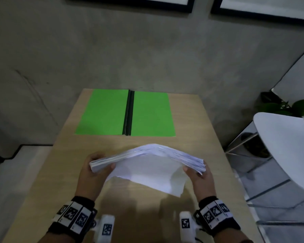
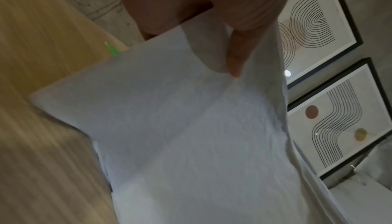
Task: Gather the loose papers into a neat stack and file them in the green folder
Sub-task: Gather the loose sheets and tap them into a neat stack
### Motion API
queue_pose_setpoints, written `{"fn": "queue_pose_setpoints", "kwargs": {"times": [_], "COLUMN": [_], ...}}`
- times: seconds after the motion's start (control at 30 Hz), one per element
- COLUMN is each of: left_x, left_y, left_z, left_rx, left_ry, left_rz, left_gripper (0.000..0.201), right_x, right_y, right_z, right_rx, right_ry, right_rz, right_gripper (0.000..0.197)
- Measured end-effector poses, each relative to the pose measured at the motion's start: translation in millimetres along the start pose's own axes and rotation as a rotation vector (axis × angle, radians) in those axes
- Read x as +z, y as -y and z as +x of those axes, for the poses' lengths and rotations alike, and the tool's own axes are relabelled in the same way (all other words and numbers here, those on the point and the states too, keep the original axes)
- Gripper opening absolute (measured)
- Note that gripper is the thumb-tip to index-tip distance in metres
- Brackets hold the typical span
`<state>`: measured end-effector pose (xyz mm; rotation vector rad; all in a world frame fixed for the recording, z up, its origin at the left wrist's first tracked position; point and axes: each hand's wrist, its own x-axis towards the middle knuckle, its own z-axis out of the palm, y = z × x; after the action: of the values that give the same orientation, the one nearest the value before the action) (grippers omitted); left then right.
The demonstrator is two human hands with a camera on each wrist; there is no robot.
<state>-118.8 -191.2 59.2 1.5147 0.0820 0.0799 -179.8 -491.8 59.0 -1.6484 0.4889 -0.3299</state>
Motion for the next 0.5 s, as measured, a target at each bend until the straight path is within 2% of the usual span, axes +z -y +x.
{"fn": "queue_pose_setpoints", "kwargs": {"times": [0.07, 0.2, 0.33, 0.43, 0.5], "left_x": [2.1, 2.9, 0.4, -3.4, -8.6], "left_y": [-0.9, -15.4, -18.2, -2.9, 9.1], "left_z": [1.8, 4.2, 6.1, 6.6, 8.4], "left_rx": [0.002, 0.092, 0.095, 0.007, -0.046], "left_ry": [-0.004, -0.015, -0.034, -0.01, 0.02], "left_rz": [0.039, 0.035, 0.029, 0.048, 0.083], "left_gripper": [0.019, 0.012, 0.023, 0.036, 0.038], "right_x": [3.1, 3.2, -0.5, 0.3, 1.3], "right_y": [6.3, 27.9, 31.1, 14.5, 7.9], "right_z": [2.8, 5.6, 10.2, 10.2, 9.8], "right_rx": [-0.024, -0.161, -0.222, -0.132, -0.11], "right_ry": [-0.032, -0.047, -0.007, 0.0, -0.014], "right_rz": [0.041, 0.116, 0.098, 0.024, 0.058], "right_gripper": [0.024, 0.025, 0.03, 0.056, 0.064]}}
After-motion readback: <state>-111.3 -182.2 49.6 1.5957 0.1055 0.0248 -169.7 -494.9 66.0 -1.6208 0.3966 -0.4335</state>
